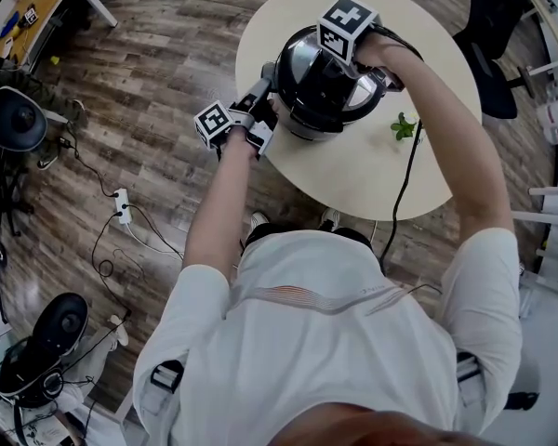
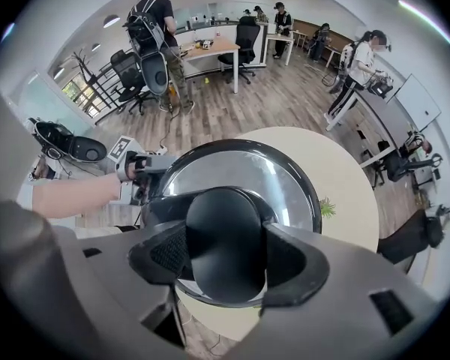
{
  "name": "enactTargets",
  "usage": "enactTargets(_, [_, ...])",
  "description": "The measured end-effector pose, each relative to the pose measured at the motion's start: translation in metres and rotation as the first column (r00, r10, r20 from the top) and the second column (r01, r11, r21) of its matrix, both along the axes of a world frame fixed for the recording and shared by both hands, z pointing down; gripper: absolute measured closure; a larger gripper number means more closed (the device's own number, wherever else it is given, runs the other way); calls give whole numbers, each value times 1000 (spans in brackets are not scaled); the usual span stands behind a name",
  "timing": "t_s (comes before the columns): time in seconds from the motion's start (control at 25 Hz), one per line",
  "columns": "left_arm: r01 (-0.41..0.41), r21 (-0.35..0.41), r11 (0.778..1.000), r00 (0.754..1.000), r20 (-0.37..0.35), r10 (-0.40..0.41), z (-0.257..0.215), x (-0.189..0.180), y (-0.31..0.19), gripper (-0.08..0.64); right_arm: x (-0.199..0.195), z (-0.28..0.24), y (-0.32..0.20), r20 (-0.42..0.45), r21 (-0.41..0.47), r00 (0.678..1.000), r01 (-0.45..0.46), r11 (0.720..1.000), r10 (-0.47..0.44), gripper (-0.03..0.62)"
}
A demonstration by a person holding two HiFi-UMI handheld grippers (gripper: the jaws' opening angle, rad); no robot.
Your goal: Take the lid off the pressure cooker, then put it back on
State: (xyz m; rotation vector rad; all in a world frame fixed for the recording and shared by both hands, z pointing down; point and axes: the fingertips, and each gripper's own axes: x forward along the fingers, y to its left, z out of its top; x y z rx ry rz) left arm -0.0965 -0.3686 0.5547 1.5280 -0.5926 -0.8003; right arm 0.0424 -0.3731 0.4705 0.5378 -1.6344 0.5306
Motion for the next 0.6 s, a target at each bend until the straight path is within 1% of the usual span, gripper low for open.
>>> enactTargets(0.08, [-4,-8,1000,1000,20,4,3,0,0,495,2,-10,6,12,-3,1000,13,1000,-13,298])
enactTargets(0.12, [-6,-5,1000,999,52,6,2,0,0,494,4,-15,9,17,-4,1000,22,1000,-22,298])
enactTargets(0.16, [-8,6,1000,995,101,7,0,1,0,492,4,-21,12,22,-4,999,32,999,-32,298])
enactTargets(0.2, [-11,23,1000,986,166,8,-3,1,0,491,5,-27,15,27,-3,999,43,999,-43,298])
enactTargets(0.24, [-18,44,999,969,248,6,-7,1,0,470,5,-33,18,35,-1,998,53,999,-52,298])
enactTargets(0.28, [-25,68,997,938,347,0,-10,1,0,413,6,-39,20,44,3,997,58,998,-58,298])
enactTargets(0.32, [-32,97,995,886,463,-16,-14,1,1,349,7,-45,22,57,10,997,59,998,-60,298])
enactTargets(0.36, [-43,134,990,806,590,-45,-20,1,2,328,9,-51,25,73,19,996,57,998,-58,298])
enactTargets(0.4, [-60,180,982,702,707,-87,-29,0,5,316,12,-57,28,93,30,994,50,998,-52,298])
enactTargets(0.44, [-83,230,970,587,798,-139,-42,-1,9,316,15,-63,32,114,40,993,38,998,-43,298])
enactTargets(0.48, [-105,281,954,477,856,-200,-57,-1,13,316,21,-69,37,133,47,991,24,999,-30,298])
enactTargets(0.52, [-123,333,935,378,887,-266,-74,-1,17,316,28,-74,43,148,53,989,8,999,-15,299])
enactTargets(0.56, [-138,385,913,295,896,-333,-92,0,21,316,38,-78,48,157,58,988,-9,998,0,298])
enactTargets(0.6, [-155,433,888,234,889,-393,-110,5,24,329,51,-81,54,161,63,987,-27,998,16,299])
